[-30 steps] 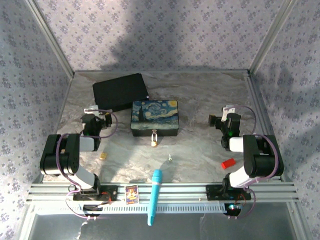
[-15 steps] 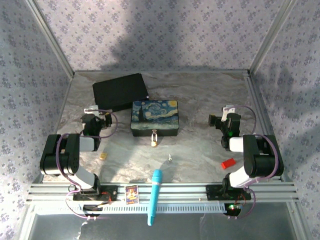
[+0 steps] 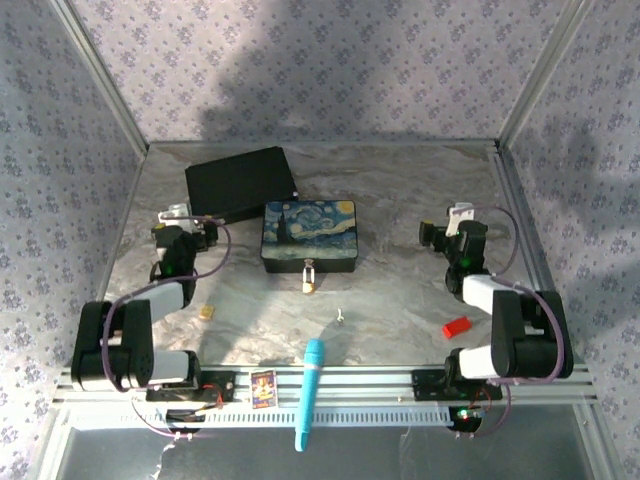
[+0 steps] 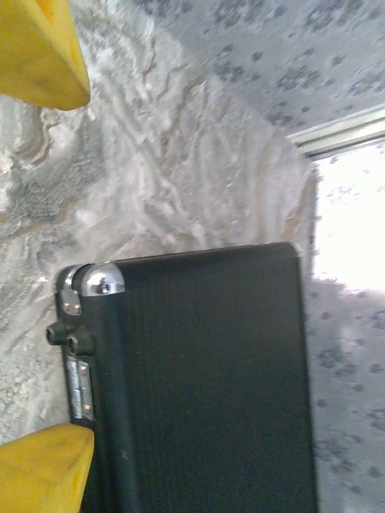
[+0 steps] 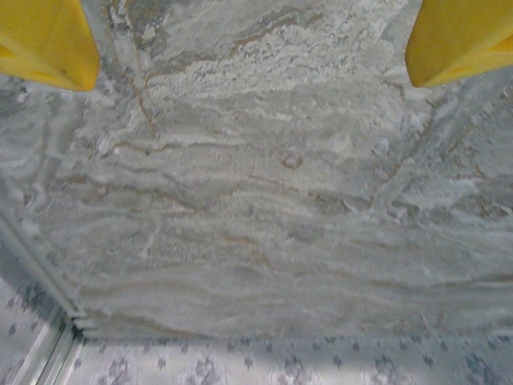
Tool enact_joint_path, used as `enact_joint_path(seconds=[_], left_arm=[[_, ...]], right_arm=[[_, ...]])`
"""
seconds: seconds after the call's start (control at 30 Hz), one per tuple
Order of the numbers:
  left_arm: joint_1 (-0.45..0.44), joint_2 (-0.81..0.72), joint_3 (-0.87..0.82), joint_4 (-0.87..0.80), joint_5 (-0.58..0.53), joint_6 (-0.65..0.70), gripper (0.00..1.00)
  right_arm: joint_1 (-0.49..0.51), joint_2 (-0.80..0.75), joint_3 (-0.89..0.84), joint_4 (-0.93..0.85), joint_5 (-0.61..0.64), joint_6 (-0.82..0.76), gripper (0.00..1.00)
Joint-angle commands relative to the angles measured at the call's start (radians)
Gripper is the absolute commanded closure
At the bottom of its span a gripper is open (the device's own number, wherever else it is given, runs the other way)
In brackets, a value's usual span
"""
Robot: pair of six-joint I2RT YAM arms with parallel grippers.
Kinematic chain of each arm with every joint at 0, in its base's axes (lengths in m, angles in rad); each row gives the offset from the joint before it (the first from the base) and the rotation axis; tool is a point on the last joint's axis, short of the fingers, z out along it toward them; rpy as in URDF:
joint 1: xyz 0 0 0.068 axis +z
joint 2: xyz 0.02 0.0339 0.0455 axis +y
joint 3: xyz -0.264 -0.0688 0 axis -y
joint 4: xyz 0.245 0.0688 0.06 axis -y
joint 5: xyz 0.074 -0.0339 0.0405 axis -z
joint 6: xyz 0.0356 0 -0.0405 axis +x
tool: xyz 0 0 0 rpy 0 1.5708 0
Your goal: Unlock the padlock with the key
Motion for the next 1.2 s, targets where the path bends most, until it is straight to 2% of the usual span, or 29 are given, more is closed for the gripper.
enact_joint_path(seconds=[0.0,0.13,0.2,0.27,0.3,0.37,0.47,0.57,0.73,0.9,1.1,1.17], left_arm=[[-0.003,-0.095,-0.009,-0.114,-0.045,-0.044,0.0],[-0.004,-0.231,0.07,-0.347,-0.021,-0.206,0.0],[-0.004,-0.299,0.098,-0.453,-0.003,-0.357,0.0],[-0.003,-0.362,0.1,-0.527,0.031,-0.502,0.0],[-0.002,-0.387,0.1,-0.556,0.071,-0.561,0.0],[-0.002,-0.414,0.112,-0.615,0.186,-0.594,0.0],[-0.014,-0.424,0.14,-0.721,0.316,-0.678,0.0],[-0.083,-0.456,0.141,-0.77,0.375,-0.73,0.0],[-0.28,-0.5,0.178,-0.922,0.313,-0.747,0.0],[-0.398,-0.44,0.258,-1.075,0.363,-0.725,0.02],[-0.579,-0.396,0.258,-1.024,0.368,-0.794,0.05],[-0.629,-0.371,0.249,-0.986,0.362,-0.82,0.07]], right_arm=[[0.003,-0.075,0.032,-0.098,-0.011,-0.009,0.01],[0.001,-0.175,0.118,-0.326,-0.08,0.083,0.01],[-0.001,-0.201,0.208,-0.522,-0.085,0.218,0.01],[-0.009,-0.183,0.268,-0.642,-0.133,0.255,0.01],[-0.013,-0.172,0.285,-0.667,-0.201,0.249,0.01],[-0.007,-0.175,0.281,-0.674,-0.317,0.253,0.03],[0.042,-0.201,0.294,-0.742,-0.355,0.273,0.03],[0.136,-0.226,0.311,-0.848,-0.288,0.277,0.03],[0.338,-0.276,0.272,-0.92,-0.199,0.348,0.06],[0.552,-0.307,0.208,-0.919,-0.112,0.442,0.2],[0.807,-0.284,0.181,-0.935,0.031,0.591,0.3],[0.866,-0.258,0.165,-0.909,0.039,0.64,0.33]])
